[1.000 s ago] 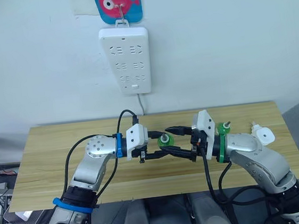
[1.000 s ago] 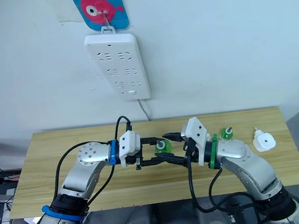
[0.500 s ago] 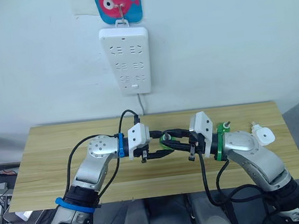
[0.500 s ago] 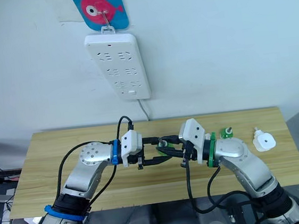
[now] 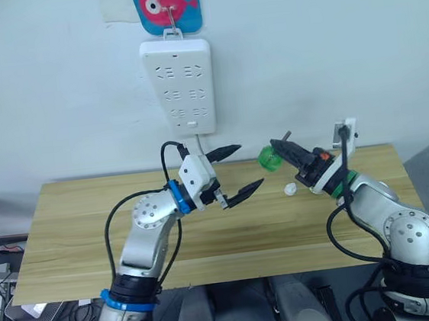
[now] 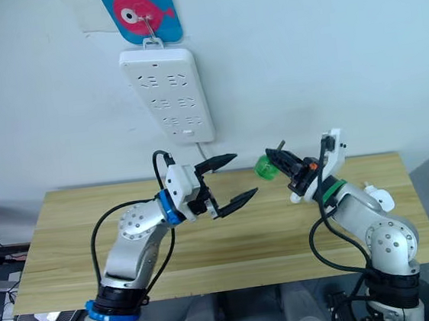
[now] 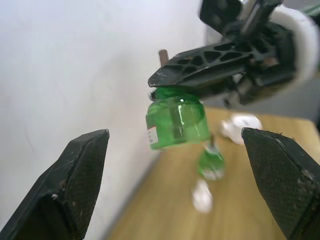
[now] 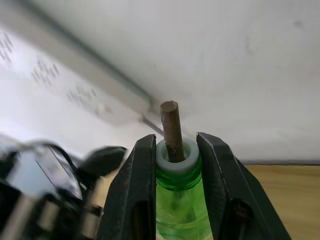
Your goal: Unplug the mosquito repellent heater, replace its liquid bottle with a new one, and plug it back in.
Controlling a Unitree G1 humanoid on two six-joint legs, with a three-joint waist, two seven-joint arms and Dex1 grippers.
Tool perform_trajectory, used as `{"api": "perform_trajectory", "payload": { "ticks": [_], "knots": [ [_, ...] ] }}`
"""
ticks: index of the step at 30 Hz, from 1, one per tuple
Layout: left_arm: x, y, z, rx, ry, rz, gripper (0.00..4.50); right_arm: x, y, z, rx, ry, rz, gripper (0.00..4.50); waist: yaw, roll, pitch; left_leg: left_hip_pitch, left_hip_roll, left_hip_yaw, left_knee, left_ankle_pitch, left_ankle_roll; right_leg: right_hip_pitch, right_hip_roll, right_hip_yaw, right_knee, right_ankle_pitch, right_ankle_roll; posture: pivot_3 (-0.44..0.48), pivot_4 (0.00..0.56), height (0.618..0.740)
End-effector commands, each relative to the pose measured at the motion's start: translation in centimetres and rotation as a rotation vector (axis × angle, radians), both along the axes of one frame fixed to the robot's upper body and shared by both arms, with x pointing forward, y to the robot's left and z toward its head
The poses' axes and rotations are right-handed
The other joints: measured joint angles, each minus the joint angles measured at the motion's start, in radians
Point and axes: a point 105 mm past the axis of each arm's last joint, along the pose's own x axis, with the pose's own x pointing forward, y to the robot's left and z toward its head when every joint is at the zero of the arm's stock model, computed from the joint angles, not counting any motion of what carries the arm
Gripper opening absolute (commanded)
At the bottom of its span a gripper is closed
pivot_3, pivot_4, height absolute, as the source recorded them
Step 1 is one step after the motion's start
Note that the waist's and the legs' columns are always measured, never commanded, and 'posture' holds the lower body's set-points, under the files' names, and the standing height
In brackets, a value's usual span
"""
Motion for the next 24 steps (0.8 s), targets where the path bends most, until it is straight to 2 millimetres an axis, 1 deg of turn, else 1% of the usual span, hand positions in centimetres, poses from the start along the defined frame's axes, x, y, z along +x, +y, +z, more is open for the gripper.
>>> {"api": "perform_trajectory", "payload": {
  "ticks": [1,4,6,9,15,24],
  "knots": [
    [-0.4,-1.0,1.6,-0.034,-0.101,0.012,4.50,-0.7,0.2,2.0,0.108,0.011,0.026,0.84,-0.006,0.000,0.000,0.000,0.000,0.000,0.000,0.000,0.000,0.000,0.000,0.000,0.000,0.000,0.000,-0.248,0.313,0.740],
    [-0.4,-1.9,1.4,-0.053,-0.120,0.025,4.50,-1.1,0.6,2.8,0.158,0.036,0.060,0.84,-0.016,0.000,0.000,0.000,0.000,0.000,0.000,0.000,0.000,0.000,0.000,0.000,0.000,0.000,0.000,-0.248,0.311,0.740],
    [-0.1,-2.2,2.0,-0.086,-0.159,0.056,4.50,-1.4,1.0,3.2,0.169,0.043,0.089,0.84,-0.019,0.000,0.000,0.000,0.000,0.001,-0.001,0.000,0.001,0.000,0.000,0.000,-0.001,0.000,0.000,-0.250,0.312,0.740],
    [-0.4,-2.7,2.7,-0.126,-0.210,0.070,4.50,-1.8,1.4,3.6,0.176,0.052,0.109,0.84,-0.021,0.000,0.000,-0.001,0.000,0.001,-0.001,-0.001,0.001,-0.001,0.000,0.000,-0.001,0.000,0.000,-0.257,0.310,0.740],
    [-0.4,-3.1,3.4,-0.182,-0.220,0.086,4.50,-1.9,1.4,3.9,0.190,0.064,0.115,0.84,-0.021,0.000,0.000,-0.001,0.000,0.002,-0.001,-0.001,0.001,-0.001,0.000,0.001,-0.001,0.000,0.000,-0.257,0.309,0.740],
    [-0.6,-2.7,3.2,-0.208,-0.189,0.092,4.50,-2.1,1.5,4.2,0.208,0.071,0.127,0.84,-0.021,0.000,0.000,-0.001,0.000,0.002,-0.001,-0.001,0.001,-0.001,0.000,0.000,-0.002,0.000,0.000,-0.258,0.310,0.740]
  ]
}}
